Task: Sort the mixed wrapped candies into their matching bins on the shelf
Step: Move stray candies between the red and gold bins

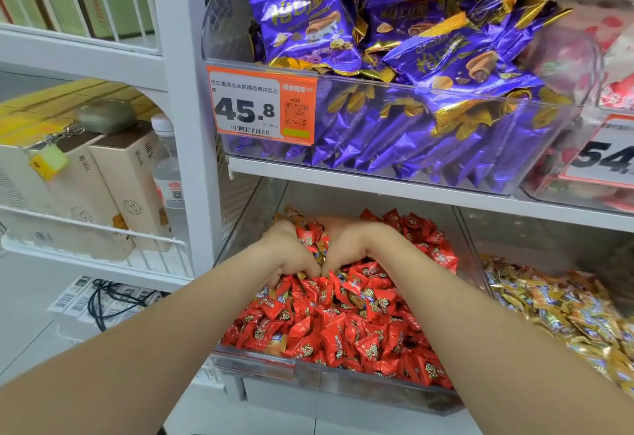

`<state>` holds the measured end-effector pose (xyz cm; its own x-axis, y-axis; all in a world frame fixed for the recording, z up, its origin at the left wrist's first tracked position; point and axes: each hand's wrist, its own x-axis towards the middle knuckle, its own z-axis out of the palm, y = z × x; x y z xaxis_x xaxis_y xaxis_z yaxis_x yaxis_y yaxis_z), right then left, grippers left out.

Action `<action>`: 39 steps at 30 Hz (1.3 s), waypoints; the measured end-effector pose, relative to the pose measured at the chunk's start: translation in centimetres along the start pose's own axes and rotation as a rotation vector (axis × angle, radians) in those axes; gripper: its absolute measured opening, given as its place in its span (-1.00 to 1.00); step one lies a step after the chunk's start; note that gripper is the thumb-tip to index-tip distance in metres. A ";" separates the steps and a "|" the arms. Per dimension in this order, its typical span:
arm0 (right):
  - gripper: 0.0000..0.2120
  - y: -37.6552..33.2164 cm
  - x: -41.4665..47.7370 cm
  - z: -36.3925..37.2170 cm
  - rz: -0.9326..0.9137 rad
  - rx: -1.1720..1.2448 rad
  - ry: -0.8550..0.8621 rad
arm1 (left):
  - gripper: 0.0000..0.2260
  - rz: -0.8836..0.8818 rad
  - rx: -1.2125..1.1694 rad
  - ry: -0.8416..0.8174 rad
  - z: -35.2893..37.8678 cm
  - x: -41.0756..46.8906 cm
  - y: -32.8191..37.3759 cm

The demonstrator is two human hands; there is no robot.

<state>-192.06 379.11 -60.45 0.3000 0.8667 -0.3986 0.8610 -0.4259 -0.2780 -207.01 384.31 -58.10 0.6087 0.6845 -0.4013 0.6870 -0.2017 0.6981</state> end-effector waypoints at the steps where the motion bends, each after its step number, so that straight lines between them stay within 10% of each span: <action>1: -0.48 0.2 -0.5 -0.2 -0.018 0.052 0.037 | -0.46 0.028 -0.052 0.018 0.1 0.1 0.0; 7: -0.60 -0.8 -6.1 -2.4 -0.128 0.259 0.190 | -0.51 0.205 -0.218 0.030 -0.7 -1.4 0.8; 12: -0.59 0.2 -11.3 -2.7 -0.118 0.244 0.262 | -0.13 0.388 -0.075 -0.054 0.6 -4.0 1.1; 23: 0.20 4.2 -17.5 0.3 -0.075 0.001 0.348 | 0.20 0.601 0.404 -0.305 4.0 -6.8 1.2; 33: 0.22 4.8 -19.0 0.0 -0.207 0.193 0.299 | 0.09 0.578 0.478 -0.215 1.6 -6.5 1.3; 39: 0.15 5.0 -19.3 -0.6 -0.254 0.286 0.270 | -0.64 0.671 0.666 -0.232 1.0 -6.7 3.6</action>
<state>-193.30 360.39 -53.57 0.2228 0.9733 -0.0556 0.7846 -0.2129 -0.5823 -208.26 378.33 -53.51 0.9696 0.1419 -0.1994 0.2093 -0.9032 0.3748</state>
